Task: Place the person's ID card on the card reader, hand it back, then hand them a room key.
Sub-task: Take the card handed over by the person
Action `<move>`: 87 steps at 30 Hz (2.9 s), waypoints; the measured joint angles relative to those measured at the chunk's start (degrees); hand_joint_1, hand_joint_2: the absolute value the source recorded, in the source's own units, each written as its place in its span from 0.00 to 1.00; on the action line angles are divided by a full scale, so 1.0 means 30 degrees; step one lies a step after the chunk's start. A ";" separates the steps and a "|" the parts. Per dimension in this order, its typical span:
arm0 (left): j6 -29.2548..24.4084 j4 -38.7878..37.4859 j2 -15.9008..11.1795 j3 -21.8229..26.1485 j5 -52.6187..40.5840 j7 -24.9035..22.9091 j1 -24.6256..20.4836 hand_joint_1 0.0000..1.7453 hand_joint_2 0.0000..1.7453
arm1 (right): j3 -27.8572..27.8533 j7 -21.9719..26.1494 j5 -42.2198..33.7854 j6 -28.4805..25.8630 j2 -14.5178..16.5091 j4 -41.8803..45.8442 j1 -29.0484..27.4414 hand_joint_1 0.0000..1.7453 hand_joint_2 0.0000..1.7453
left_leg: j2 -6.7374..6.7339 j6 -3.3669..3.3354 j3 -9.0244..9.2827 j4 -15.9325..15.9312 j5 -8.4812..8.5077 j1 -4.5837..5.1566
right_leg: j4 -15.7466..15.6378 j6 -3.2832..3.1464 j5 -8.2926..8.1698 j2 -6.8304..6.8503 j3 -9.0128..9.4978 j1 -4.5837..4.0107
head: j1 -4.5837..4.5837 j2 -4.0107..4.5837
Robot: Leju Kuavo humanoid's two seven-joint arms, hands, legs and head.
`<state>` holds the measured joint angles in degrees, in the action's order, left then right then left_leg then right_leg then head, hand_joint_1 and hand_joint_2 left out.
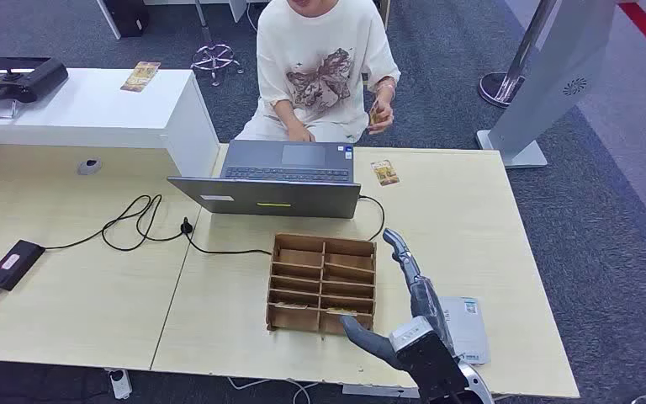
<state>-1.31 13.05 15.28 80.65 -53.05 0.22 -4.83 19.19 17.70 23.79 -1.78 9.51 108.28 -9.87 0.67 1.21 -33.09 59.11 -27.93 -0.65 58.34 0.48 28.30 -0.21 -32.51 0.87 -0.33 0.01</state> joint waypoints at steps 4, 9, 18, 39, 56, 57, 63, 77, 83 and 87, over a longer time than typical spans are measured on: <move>0.0011 0.0000 -0.0003 0.0000 0.0000 0.0000 0.0000 0.00 0.00 | 0.0000 -0.0057 0.0287 -0.0102 0.0000 0.0000 0.0008 0.00 1.00 | 0.0000 0.0000 0.0000 0.0000 0.0000 0.0000 | 0.0000 0.0000 0.0000 0.0000 0.0000 0.0000 | 0.0000 0.0000; 0.0036 0.0000 -0.0007 0.0000 -0.0009 0.0007 -0.0002 0.00 0.00 | 0.0011 -0.0547 0.2249 -0.0873 -0.0009 0.0140 0.0365 0.00 1.00 | -0.0003 0.0000 -0.0001 0.0000 0.0001 0.0000 | 0.0001 0.0000 -0.0002 -0.0005 -0.0001 0.0000 | 0.0002 -0.0001; 0.0217 0.0000 -0.0058 -0.0031 -0.0388 0.0082 -0.0020 0.00 0.00 | 0.0348 -0.2712 0.6051 -0.1648 -0.0271 -0.0091 0.3742 0.00 1.00 | -0.0006 0.0002 0.0003 0.0000 0.0026 0.0000 | 0.0009 -0.0015 -0.0020 -0.0010 -0.0001 0.0000 | 0.0000 0.0000; 0.1078 0.0015 -0.0855 -0.1583 -0.2392 -0.0005 -0.0103 0.00 0.00 | -0.1083 -0.8819 1.6316 -0.2140 -0.0315 -1.0026 1.5507 0.00 1.00 | 0.0010 0.0033 -0.0011 0.0004 0.0085 -0.0001 | 0.0036 -0.0032 -0.0065 0.0002 -0.0029 -0.0001 | 0.0000 0.0000; 0.1362 0.0015 -0.1240 -0.2226 -0.2752 0.0120 -0.0093 0.00 0.00 | -0.4584 -0.8982 1.8952 -0.3788 -0.0556 -1.5573 1.7734 0.22 1.00 | 0.0007 0.0032 -0.0014 0.0007 0.0084 -0.0001 | 0.0035 -0.0031 -0.0067 -0.0002 -0.0037 -0.0001 | -0.0002 0.0002; 0.1362 0.0015 -0.1245 -0.2228 -0.2748 0.0122 -0.0092 0.00 0.00 | -0.4681 -0.8976 1.8970 -0.3812 -0.0583 -1.5683 1.7734 0.47 1.00 | 0.0007 0.0032 -0.0014 0.0007 0.0084 -0.0001 | 0.0035 -0.0031 -0.0067 -0.0002 -0.0037 0.0000 | 0.0000 0.0002; 0.1361 0.0015 -0.1271 -0.2224 -0.2725 0.0122 -0.0091 0.00 0.00 | -0.5064 -0.8818 1.8665 -0.4034 -0.0674 -1.6108 1.7734 1.00 1.00 | 0.0006 0.0032 -0.0013 0.0007 0.0084 -0.0001 | 0.0035 -0.0031 -0.0067 -0.0003 -0.0038 -0.0001 | 0.0000 0.0000; 0.1246 0.0015 -0.1296 -0.2222 -0.2688 0.0078 -0.0073 0.00 0.00 | -0.5320 -0.8747 1.7529 -0.4521 -0.1144 -1.6447 1.7705 1.00 1.00 | 0.0006 0.0032 -0.0014 0.0008 0.0084 0.0000 | 0.0033 -0.0031 -0.0067 -0.0003 -0.0039 0.0000 | 0.0000 -0.0001; 0.1240 0.0015 -0.1296 -0.2222 -0.2632 -0.0025 -0.0061 0.00 0.00 | -0.5484 -0.7805 1.5792 -0.5947 -0.1311 -1.6060 1.7503 1.00 1.00 | 0.0004 0.0032 -0.0013 0.0008 0.0083 0.0000 | 0.0032 -0.0031 -0.0067 -0.0005 -0.0043 0.0000 | 0.0000 0.0002; 0.1230 0.0015 -0.1296 -0.2217 -0.2529 -0.0051 -0.0011 0.00 0.00 | -0.5515 -0.6696 1.4055 -0.6975 -0.1371 -1.4667 1.6823 1.00 1.00 | 0.0007 0.0032 -0.0015 0.0008 0.0083 -0.0002 | 0.0030 -0.0031 -0.0066 -0.0003 -0.0045 -0.0001 | 0.0002 0.0000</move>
<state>2.38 13.09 11.39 74.00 -60.63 0.07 -4.86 2.64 -2.38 65.96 -22.71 5.39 64.28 40.60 0.69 1.30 -33.14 59.13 -27.68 -0.65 58.43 0.39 28.10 -0.22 -32.64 0.86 -0.32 0.01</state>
